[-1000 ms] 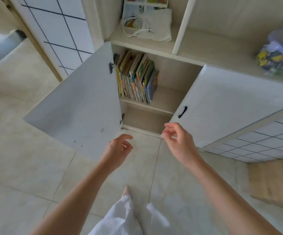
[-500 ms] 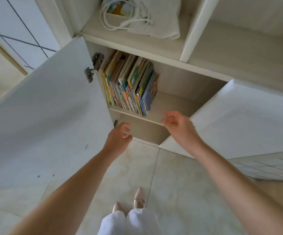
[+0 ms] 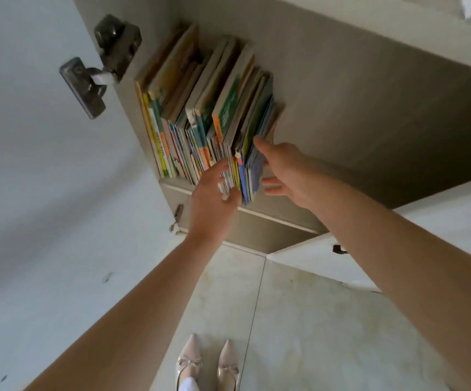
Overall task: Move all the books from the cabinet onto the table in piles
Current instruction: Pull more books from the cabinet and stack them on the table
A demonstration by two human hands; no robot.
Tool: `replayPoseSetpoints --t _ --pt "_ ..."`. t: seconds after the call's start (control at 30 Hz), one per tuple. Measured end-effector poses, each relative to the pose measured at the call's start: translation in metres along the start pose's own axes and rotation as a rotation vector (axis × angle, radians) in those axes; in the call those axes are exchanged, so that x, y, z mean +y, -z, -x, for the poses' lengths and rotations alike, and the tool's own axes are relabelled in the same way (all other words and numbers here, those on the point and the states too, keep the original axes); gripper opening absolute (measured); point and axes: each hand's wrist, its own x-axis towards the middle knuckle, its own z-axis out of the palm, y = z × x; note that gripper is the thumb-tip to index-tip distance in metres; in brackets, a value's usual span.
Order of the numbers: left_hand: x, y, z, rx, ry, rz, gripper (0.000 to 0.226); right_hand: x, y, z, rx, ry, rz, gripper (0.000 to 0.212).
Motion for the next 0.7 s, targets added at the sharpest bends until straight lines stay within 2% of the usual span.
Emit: replayPoseSetpoints --t 0.17,0.27,0.4,0.5,0.63,0.7 --pt "-0.010 -0.009 -0.006 0.010 -0.017 0.055 0.052 -0.017 -0.012 -0.034 -0.063 -0.076 -0.050 0.095" --pt "-0.011 -0.010 -0.005 0.043 -0.010 0.088 0.049 -0.021 -0.012 -0.041 -0.139 -0.098 -0.041 0.095" --pt "-0.007 -0.008 -0.009 0.147 -0.033 0.129 0.043 -0.029 -0.016 -0.046 -0.087 -0.095 0.027 0.095" --pt "-0.003 -0.005 -0.012 0.160 -0.055 0.127 0.042 -0.030 -0.018 -0.047 -0.083 -0.093 0.060 0.098" --pt "-0.007 -0.010 -0.011 0.215 -0.197 0.065 0.045 -0.030 -0.016 -0.050 -0.131 -0.095 0.070 0.097" --pt "-0.010 -0.016 -0.008 0.250 -0.213 0.020 0.048 -0.032 -0.014 -0.048 -0.140 -0.091 0.091 0.094"
